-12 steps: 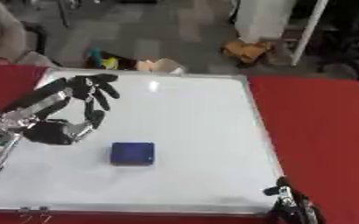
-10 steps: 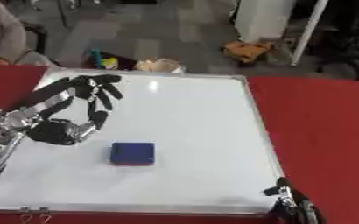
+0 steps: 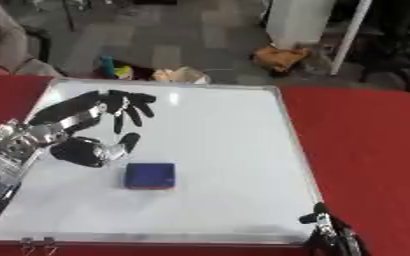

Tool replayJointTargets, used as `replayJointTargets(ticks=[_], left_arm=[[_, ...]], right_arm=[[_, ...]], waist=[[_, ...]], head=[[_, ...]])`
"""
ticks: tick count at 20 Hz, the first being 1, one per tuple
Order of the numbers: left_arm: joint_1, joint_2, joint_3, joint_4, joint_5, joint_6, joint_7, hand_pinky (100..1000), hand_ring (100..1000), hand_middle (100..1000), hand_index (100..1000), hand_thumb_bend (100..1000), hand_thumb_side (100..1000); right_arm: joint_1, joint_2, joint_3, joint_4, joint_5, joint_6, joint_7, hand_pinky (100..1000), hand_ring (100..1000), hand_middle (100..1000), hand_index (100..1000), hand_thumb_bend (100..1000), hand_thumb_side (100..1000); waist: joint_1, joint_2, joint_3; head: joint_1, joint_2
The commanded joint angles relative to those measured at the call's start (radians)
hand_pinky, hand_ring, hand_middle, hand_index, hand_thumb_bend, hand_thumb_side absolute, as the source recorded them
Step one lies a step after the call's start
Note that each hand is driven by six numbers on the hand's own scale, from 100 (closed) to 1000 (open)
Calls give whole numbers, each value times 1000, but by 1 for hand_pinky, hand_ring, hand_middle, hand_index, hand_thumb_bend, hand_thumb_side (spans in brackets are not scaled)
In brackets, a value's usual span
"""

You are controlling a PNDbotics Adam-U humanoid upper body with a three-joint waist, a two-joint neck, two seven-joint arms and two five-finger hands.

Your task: Wipe the whiteboard clean with a brush.

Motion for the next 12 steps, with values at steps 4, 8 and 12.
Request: replayJointTargets(ticks=[4,8,12], left_arm=[[-42,3,-29,21,-67,-15,3,450,676,746,975,103,528],[-58,-7,-50,52,-109,-35,10,454,675,748,970,135,517],[-66,-15,-66,86,-154,-59,20,461,677,750,968,176,541]], right_arm=[[-4,-18,1,-11,-1,0,4,344,250,100,543,100,825],[-4,-17,1,-10,-1,0,5,344,250,100,543,100,826],[-4,-16,2,-9,0,0,5,344,250,100,543,100,826]], waist=[[2,-10,-4],[2,-10,-5],[2,-9,-7]], head=[[-1,-5],[1,-5],[2,-5]])
